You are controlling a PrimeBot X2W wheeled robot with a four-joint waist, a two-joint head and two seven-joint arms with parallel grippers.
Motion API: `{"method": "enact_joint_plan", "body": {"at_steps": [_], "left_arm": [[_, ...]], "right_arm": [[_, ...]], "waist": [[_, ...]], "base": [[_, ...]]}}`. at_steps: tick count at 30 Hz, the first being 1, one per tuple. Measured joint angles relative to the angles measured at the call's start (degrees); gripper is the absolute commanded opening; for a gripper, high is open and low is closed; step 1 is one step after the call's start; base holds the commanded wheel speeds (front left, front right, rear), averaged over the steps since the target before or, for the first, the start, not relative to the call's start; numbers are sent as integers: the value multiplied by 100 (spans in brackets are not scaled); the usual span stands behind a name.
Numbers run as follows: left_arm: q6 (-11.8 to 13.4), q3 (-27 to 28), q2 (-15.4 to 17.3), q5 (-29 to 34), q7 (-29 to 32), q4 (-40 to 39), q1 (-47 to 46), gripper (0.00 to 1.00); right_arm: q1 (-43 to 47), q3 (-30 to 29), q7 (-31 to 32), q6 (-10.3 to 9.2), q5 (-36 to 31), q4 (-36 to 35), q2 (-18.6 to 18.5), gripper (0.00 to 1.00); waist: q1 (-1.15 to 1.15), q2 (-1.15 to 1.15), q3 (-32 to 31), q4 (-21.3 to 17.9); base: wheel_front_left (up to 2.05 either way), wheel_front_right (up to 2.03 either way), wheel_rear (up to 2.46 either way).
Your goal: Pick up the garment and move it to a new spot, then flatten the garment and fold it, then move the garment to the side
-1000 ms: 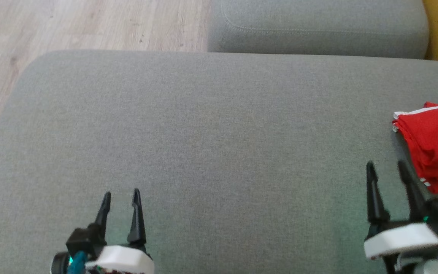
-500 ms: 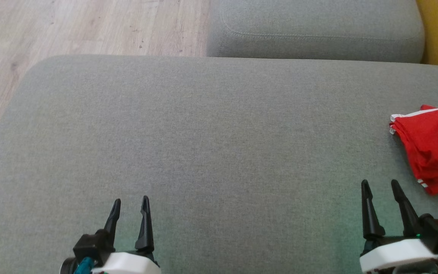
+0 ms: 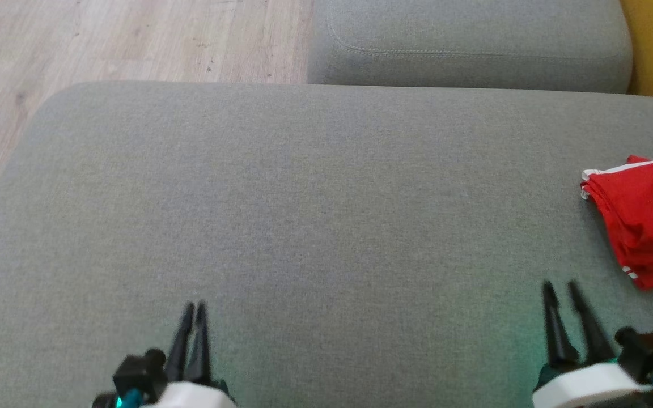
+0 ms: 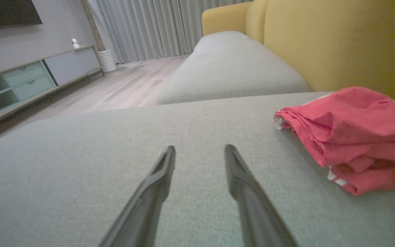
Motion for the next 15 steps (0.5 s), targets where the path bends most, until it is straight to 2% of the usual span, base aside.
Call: {"method": "enact_joint_plan", "body": {"at_steps": [4,15], "left_arm": [[-4,-10,-49,-43,4,280,191,0],[-154,155,-87,-610,171,277,224,0]], "right_arm": [[91,5,5,-1,24,341,0,0],[107,7,108,-1,794,371,0,0]], "waist": [[0,0,-1,-10],[0,0,-10,-76]], "base": [[0,0,0],[0,0,0]]}}
